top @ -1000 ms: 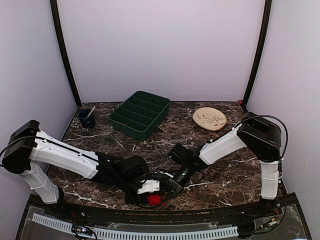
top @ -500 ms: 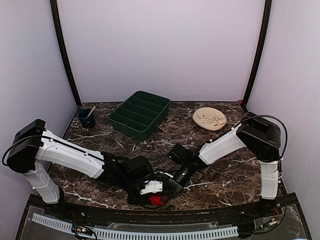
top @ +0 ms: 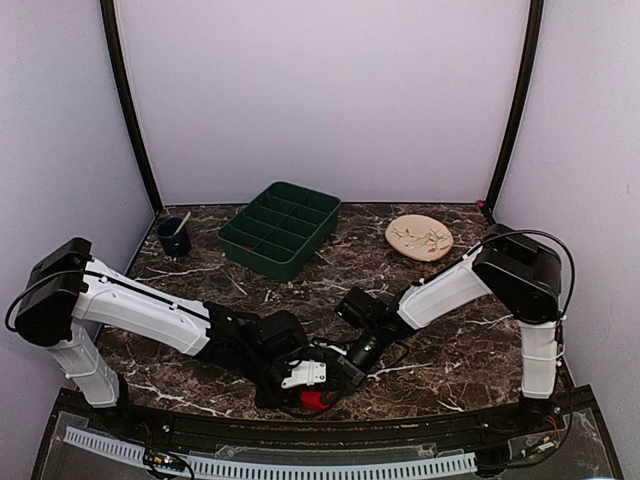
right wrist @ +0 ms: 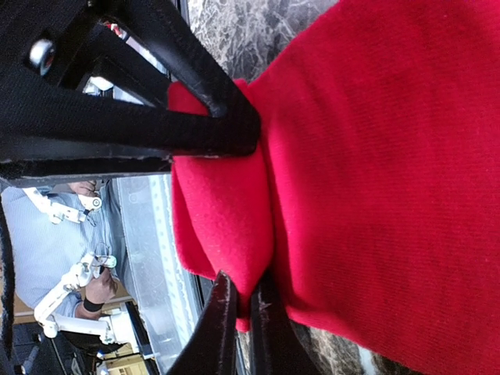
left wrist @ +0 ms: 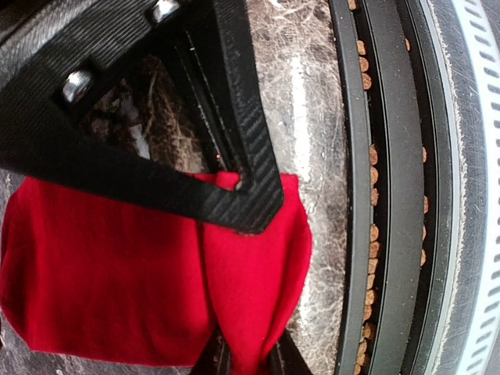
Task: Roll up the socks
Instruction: Roll the sock at the center of the board.
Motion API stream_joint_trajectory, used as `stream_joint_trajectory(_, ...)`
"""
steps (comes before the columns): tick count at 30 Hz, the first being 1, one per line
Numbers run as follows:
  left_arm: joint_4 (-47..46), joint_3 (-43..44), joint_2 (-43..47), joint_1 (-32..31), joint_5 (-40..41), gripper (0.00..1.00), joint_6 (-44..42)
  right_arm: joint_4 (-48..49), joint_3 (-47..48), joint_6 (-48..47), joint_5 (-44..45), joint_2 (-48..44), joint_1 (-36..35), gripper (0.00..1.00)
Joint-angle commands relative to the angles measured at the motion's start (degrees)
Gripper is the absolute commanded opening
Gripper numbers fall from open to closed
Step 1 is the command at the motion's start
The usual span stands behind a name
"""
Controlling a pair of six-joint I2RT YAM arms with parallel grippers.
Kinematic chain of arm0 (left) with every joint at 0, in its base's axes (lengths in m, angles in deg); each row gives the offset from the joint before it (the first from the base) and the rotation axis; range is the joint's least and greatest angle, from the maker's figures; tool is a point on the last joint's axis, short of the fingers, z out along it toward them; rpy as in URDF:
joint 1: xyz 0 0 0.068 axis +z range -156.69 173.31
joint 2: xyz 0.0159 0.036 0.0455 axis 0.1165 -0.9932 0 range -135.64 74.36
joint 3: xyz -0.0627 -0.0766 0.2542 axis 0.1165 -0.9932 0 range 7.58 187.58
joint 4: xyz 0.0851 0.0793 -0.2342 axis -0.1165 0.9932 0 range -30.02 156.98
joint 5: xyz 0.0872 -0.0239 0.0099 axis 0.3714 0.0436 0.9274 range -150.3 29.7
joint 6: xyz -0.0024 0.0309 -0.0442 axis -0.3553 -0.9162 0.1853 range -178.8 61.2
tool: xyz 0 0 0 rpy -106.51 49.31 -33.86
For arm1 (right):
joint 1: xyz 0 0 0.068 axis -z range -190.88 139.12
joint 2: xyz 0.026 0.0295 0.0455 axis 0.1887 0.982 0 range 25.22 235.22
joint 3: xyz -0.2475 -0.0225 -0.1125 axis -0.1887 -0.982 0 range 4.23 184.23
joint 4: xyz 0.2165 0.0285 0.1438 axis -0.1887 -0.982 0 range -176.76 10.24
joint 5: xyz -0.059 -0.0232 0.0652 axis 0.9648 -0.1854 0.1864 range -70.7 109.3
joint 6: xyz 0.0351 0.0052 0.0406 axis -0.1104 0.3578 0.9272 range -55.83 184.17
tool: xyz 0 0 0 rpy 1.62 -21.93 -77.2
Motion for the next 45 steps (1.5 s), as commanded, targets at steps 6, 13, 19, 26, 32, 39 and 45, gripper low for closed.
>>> stream_joint_trajectory(6, 5.2, 2.0, -3.0, 3.2, -9.0, 0.12, 2.3, 3.0, -2.2, 2.2, 3.0, -1.0, 1.3, 0.20)
stream_joint_trajectory(13, 6.1, 2.2, -3.4, 6.9, -15.1, 0.12, 3.2, 7.2, -5.0, 5.1, 3.6, -2.8, 2.6, 0.25)
stream_joint_trajectory(19, 6.9, 3.0, -4.5, 7.9, -18.5, 0.12, 2.8, 11.9, -8.0, 8.6, 4.2, -4.2, 4.3, 0.27)
stream_joint_trajectory(26, 7.7, 3.5, -5.4, 10.0, -21.8, 0.12, 2.9, 17.7, -12.6, 12.7, 6.2, -6.7, 6.4, 0.28)
stream_joint_trajectory(32, 9.1, 5.2, -7.9, 13.0, -27.9, 0.12, 3.3, 18.8, -15.6, 11.8, 12.5, -11.2, 6.8, 0.28)
stream_joint_trajectory(39, 10.8, 6.8, -11.9, 14.9, -34.8, 0.12, 3.8, 18.2, -19.6, 7.9, 22.3, -17.9, 5.9, 0.28)
stream_joint_trajectory(45, 12.5, 7.9, -14.4, 16.4, -38.1, 0.12, 3.2, 16.7, -21.2, 3.5, 31.7, -22.9, 1.0, 0.28)
